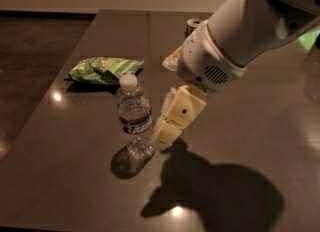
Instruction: Move water bottle near redbull can
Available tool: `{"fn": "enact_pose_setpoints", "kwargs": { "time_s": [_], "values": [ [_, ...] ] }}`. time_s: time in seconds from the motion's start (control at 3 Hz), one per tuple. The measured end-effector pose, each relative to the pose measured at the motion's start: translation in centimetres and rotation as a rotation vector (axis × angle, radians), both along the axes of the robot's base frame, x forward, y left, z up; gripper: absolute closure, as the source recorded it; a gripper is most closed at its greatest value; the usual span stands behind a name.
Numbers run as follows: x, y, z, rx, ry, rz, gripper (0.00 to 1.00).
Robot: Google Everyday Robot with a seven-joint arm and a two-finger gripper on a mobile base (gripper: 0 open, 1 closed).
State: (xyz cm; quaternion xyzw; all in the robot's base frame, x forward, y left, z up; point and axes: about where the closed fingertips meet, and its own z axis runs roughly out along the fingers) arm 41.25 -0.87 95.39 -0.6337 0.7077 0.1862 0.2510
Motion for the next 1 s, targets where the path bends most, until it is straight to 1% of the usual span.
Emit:
{"fn": "enact_pose_setpoints", "kwargs": {
  "time_s": [0.33, 0.67, 1.0],
  "values": [
    [-0.4, 2.5, -0.5, 0.028, 0.022, 0.023, 0.0],
    [-0.4, 4.0, -0.9, 0.043, 0.04, 0.042, 0.0],
    [-0.4, 4.9, -1.0, 0.053, 0.061, 0.051, 0.25]
  ]
}}
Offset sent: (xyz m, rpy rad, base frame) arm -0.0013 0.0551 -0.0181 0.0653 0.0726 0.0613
